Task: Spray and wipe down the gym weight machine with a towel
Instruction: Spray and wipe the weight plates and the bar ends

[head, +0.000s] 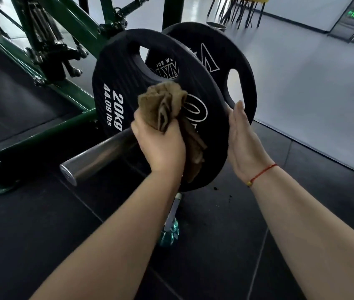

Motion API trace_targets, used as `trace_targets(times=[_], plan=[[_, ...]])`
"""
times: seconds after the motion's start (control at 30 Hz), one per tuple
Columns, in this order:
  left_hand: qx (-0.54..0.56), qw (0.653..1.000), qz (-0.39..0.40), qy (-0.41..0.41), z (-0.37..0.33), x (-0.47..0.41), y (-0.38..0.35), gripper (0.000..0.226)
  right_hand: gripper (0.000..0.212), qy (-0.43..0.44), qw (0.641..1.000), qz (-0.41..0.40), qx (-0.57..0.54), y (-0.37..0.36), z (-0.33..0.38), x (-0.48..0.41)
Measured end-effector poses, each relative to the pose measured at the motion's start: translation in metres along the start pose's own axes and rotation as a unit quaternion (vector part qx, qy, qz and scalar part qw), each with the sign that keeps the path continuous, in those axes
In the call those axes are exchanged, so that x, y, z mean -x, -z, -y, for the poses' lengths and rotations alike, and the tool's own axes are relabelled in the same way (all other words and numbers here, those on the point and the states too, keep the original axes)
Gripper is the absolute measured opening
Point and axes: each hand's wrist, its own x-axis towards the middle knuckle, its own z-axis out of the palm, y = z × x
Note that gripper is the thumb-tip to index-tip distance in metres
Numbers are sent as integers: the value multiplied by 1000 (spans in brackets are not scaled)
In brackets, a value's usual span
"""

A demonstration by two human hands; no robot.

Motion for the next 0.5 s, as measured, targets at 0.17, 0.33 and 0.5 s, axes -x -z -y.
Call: trace_targets(times=[0.17,0.33,0.5], plan=[[-21,998,-19,50,11,3,-5,39,73,-2,1000,-11,-4,0,-3,-3],[-74,992,60,78,46,84,-8,41,68,1,1000,-21,-5,-1,-1,-1],[-60,985,115,110,55,127,-3,52,82,-10,999,-25,23,1,2,1]])
